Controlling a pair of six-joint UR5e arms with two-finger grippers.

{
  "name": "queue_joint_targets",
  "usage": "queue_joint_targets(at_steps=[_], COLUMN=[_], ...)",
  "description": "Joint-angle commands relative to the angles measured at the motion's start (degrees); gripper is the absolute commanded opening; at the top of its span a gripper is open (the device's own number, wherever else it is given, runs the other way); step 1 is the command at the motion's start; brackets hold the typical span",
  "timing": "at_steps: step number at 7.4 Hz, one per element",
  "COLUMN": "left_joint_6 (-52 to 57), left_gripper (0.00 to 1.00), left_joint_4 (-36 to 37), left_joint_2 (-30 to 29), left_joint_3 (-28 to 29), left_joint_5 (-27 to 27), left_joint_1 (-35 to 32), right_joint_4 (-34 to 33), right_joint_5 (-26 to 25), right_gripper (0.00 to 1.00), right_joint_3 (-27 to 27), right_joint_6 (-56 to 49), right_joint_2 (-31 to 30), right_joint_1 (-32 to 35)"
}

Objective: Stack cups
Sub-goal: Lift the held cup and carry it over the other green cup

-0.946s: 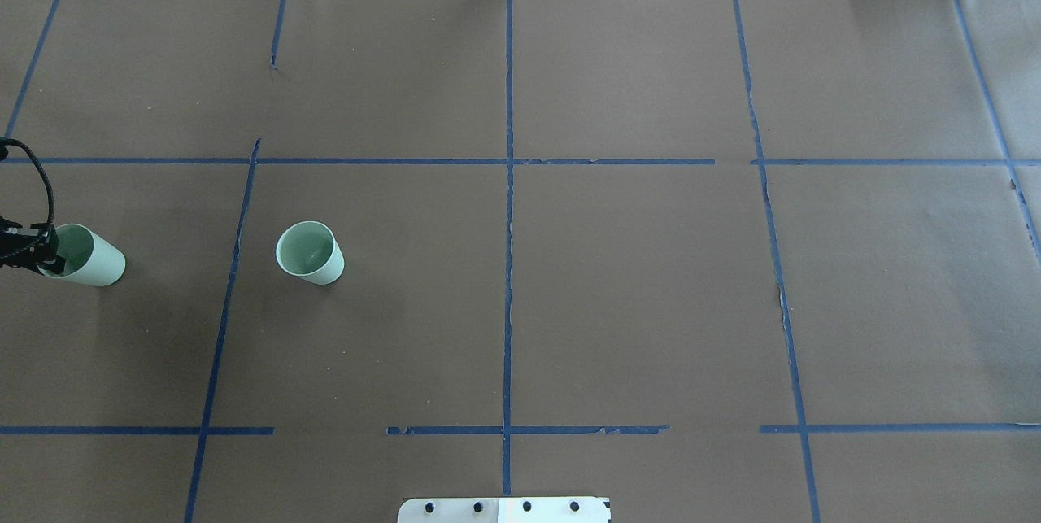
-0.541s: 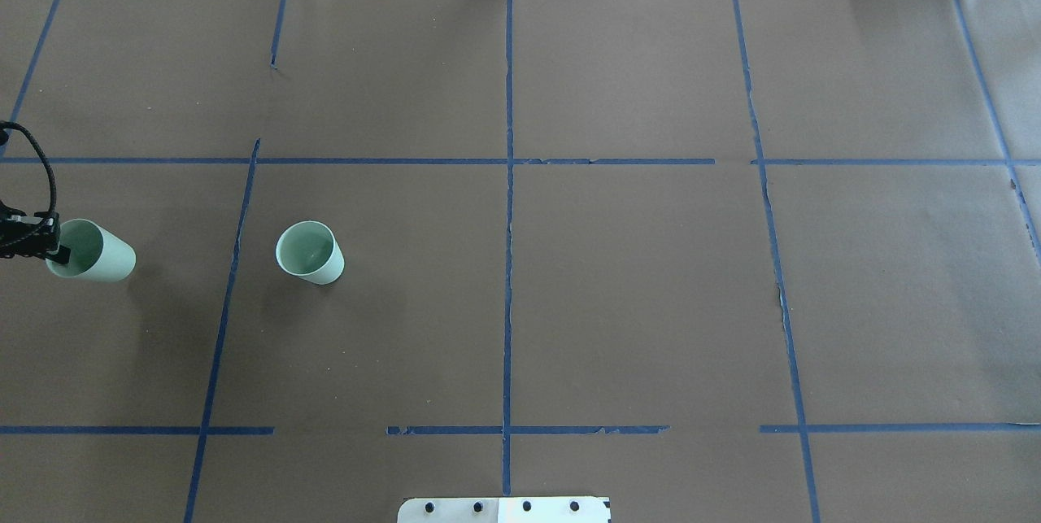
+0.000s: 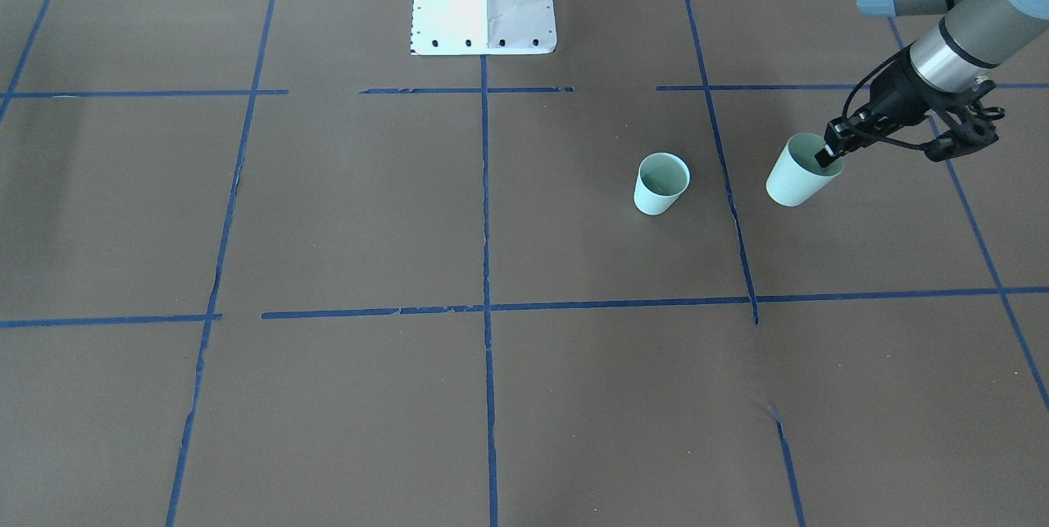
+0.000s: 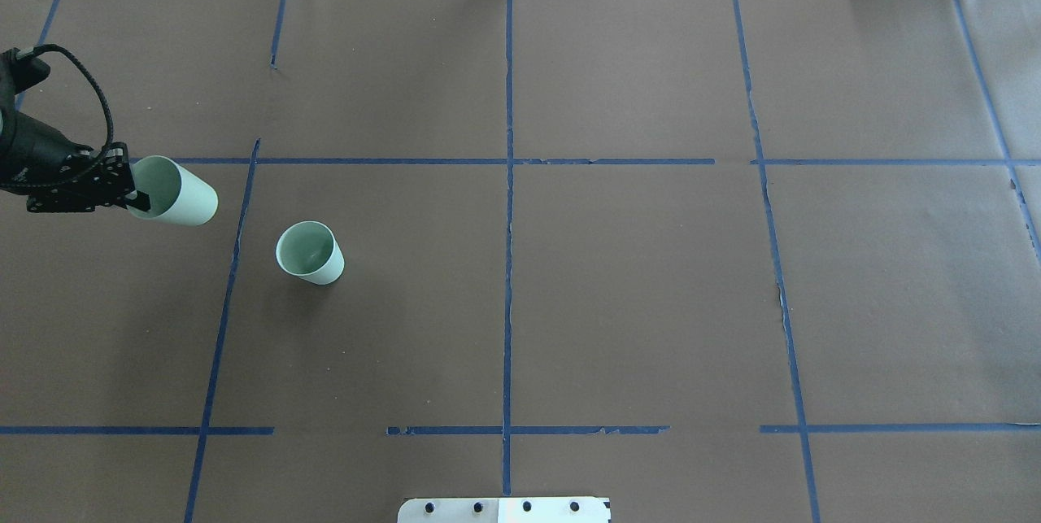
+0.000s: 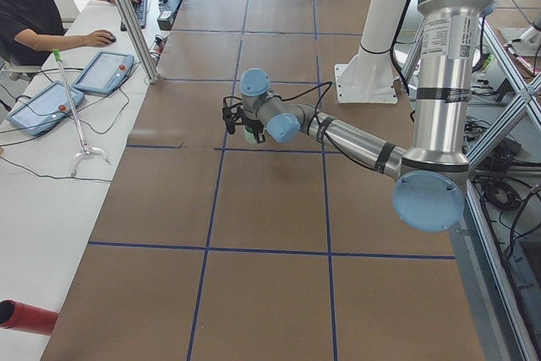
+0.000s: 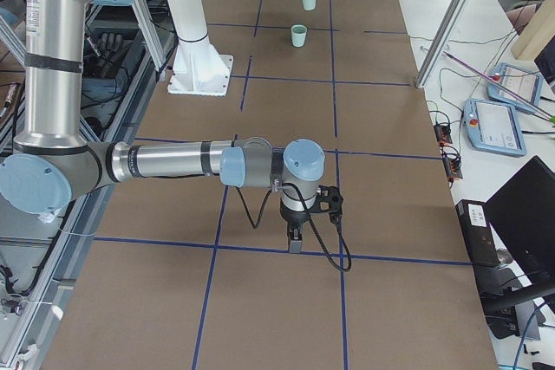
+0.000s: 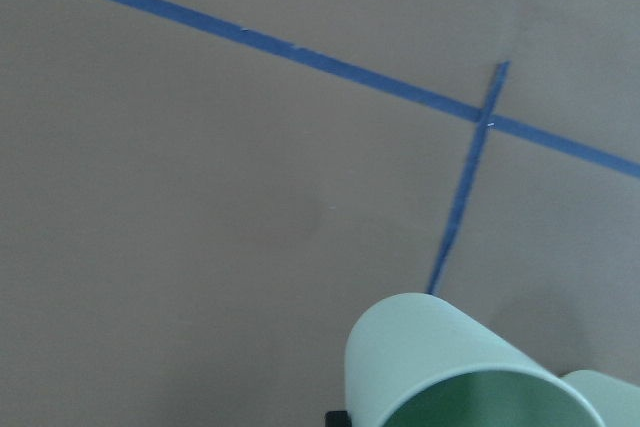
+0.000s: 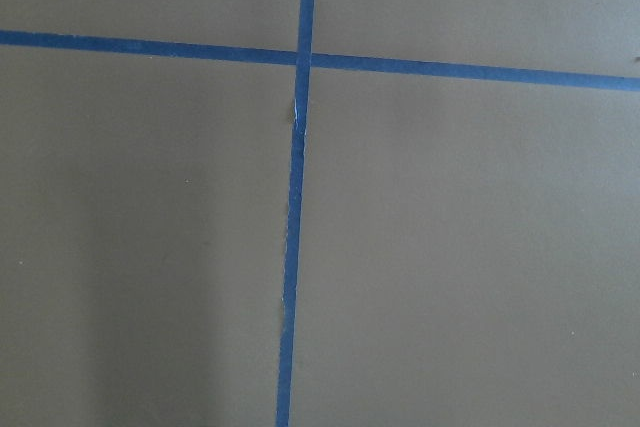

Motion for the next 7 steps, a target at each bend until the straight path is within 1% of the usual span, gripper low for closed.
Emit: queue_joint_targets(at_steps=[1, 2, 4, 5, 6, 7], left_joint_6=[-13.89, -14.82, -16.23, -16.23, -16.23, -16.23], left_gripper=[0.0, 0.0, 0.0, 0.0, 0.0, 0.0], left_joint_4=[0.42, 1.73, 3.24, 3.24, 3.24, 3.15], left_joint_2=[-3.9, -5.57, -6.55, -6.55, -6.46, -6.46], left_joint_3=[-1.91, -1.82, -1.82, -1.56, -1.12, -1.03], left_joint_5=[0.06, 0.06, 0.32, 2.76, 4.0, 4.1], left_joint_1=[7.13, 7.6, 8.82, 8.92, 9.01, 9.09], right_joint_4=[0.0, 0.0, 0.0, 0.08, 0.0, 0.0], right_joint_5=[0.04, 0.04, 0.04, 0.04, 0.04, 0.04], right_gripper=[1.0, 1.0, 1.0, 1.0, 1.0, 1.0], right_joint_3=[0.0, -0.09, 0.0, 0.0, 0.0, -0.09], right_joint_6=[0.0, 0.0, 0.0, 0.0, 0.0, 0.0], right_joint_2=[0.0, 0.0, 0.0, 0.0, 0.0, 0.0], right_joint_1=[0.0, 0.0, 0.0, 0.0, 0.0, 0.0])
